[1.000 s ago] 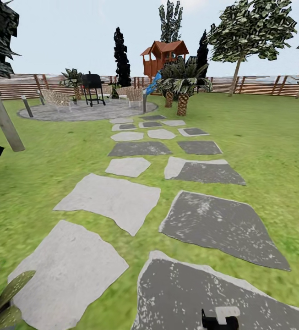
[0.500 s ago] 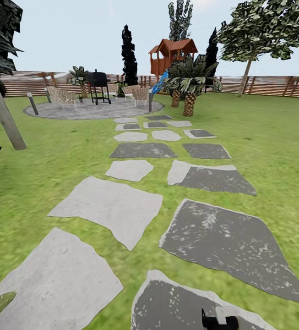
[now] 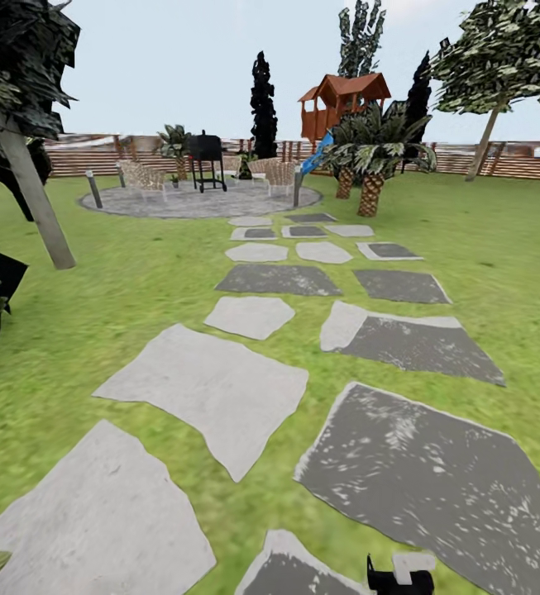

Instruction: Pick up the pesticide atomizer in the garden and spray insectifuge to fully cover both potted plants in the garden.

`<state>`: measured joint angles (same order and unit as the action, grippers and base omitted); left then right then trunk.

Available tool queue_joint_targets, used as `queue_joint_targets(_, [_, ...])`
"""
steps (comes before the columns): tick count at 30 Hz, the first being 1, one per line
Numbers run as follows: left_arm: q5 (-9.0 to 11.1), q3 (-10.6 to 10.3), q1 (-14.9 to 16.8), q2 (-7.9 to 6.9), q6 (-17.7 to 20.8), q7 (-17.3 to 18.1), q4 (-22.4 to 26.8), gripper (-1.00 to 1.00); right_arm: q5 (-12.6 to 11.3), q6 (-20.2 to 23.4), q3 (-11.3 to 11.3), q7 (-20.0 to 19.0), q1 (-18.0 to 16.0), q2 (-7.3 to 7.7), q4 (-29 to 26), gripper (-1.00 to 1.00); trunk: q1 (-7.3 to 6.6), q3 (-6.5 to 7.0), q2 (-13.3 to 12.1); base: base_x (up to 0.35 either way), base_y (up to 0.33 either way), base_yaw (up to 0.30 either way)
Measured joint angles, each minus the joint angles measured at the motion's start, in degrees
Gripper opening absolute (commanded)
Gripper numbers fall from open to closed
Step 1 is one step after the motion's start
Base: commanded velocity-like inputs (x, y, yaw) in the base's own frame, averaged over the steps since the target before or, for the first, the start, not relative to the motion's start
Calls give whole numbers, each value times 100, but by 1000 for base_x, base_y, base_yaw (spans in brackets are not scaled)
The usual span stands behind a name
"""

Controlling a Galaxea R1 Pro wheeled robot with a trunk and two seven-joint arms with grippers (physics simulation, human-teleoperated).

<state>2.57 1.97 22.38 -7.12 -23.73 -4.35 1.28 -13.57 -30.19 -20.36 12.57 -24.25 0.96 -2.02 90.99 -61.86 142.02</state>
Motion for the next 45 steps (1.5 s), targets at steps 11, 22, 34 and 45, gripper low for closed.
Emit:
queue_joint_targets(11, [1, 1, -20, -2, -3, -1, -1, -100, 4, 11, -4, -13, 0, -4, 0, 100, 0, 0, 0, 335, -36, 1])
queue_joint_targets(22, [8, 0, -70, 7, -7, -2, 9, -100, 7, 5, -6, -7, 0, -25, 1, 100, 0, 0, 0, 341, 0, 33])
queue_joint_targets(34, [3, -1, -70, 8, -7, -1, 9, -100, -1, 3, -5, -1, 0, -26, 3, 100, 0, 0, 0, 341, 0, 190])
queue_joint_targets(45, [1, -1, -70, 15, -7, -1, 8, -100, 3, 6, -4, -1, 0, -26, 8, 100, 0, 0, 0, 341, 0, 6])
